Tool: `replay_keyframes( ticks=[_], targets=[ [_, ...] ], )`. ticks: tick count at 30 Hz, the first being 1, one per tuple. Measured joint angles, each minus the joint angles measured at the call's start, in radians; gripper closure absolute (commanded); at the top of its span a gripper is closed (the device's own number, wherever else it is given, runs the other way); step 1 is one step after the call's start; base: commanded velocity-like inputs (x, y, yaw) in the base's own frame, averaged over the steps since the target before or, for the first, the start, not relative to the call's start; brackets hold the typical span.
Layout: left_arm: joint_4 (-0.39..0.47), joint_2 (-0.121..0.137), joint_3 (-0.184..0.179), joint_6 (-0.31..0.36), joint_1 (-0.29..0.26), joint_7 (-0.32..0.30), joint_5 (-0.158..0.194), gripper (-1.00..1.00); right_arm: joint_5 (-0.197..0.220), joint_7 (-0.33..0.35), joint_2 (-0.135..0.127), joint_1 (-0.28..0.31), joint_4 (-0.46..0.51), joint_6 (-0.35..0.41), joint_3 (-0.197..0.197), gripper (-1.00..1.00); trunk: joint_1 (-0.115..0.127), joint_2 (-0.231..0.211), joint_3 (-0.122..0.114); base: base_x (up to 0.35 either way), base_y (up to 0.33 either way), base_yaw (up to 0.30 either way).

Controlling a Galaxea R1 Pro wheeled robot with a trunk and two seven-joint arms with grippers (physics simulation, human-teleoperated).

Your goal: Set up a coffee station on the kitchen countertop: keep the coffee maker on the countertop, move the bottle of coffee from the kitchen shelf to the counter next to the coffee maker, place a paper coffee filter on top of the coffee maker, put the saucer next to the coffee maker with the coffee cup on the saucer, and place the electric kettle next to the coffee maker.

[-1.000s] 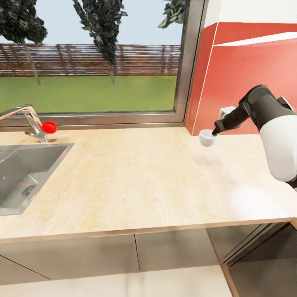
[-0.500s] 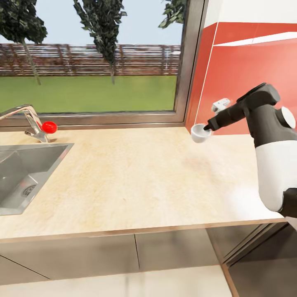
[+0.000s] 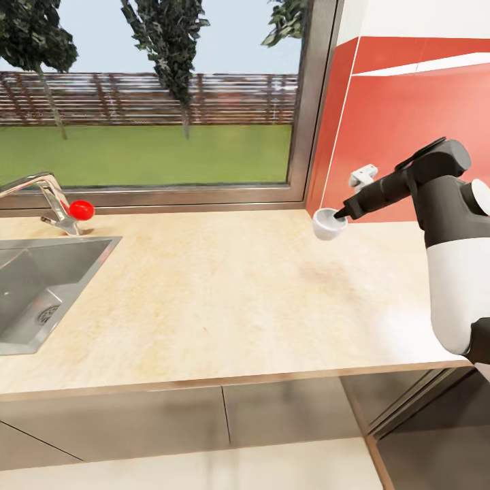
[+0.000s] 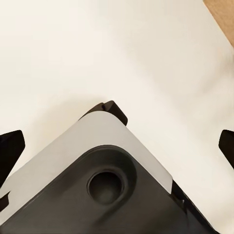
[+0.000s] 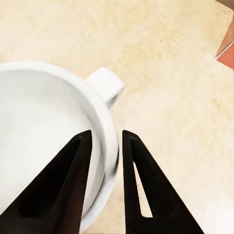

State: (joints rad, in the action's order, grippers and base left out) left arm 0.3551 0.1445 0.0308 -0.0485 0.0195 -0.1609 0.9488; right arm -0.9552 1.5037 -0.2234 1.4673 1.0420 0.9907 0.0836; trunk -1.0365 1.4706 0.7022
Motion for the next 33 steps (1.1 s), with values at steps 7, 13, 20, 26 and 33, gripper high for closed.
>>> replay_keyframes(
  ticks=[7,13,20,26,33],
  targets=[
    [0.0,0.0,0.0,-0.001,0.0,0.0,0.0,-1.0,-0.001,0.014,-0.001,0.0,-0.003,-0.001,0.003,1.0,0.0,0.0,0.0,0.0,0.0,0.165],
    [0.001,0.0,0.0,-0.001,0.0,0.0,0.0,-1.0,0.0,0.015,-0.001,0.0,-0.003,-0.001,0.004,1.0,0.0,0.0,0.0,0.0,0.029,0.242],
    [0.0,0.0,0.001,0.0,0.0,0.0,-0.001,-1.0,0.0,0.015,-0.001,0.0,-0.003,-0.001,0.005,1.0,0.0,0.0,0.0,0.0,0.231,0.252],
    [0.0,0.0,0.001,0.0,0.0,0.0,-0.001,-1.0,0.0,0.015,-0.001,0.0,-0.003,-0.001,0.006,1.0,0.0,0.0,0.0,0.0,0.297,0.155],
    [0.0,0.0,0.001,0.0,0.0,0.0,-0.001,-1.0,0.002,0.015,-0.002,0.0,-0.001,-0.002,0.006,1.0,0.0,0.0,0.0,0.0,0.309,0.014]
  ],
)
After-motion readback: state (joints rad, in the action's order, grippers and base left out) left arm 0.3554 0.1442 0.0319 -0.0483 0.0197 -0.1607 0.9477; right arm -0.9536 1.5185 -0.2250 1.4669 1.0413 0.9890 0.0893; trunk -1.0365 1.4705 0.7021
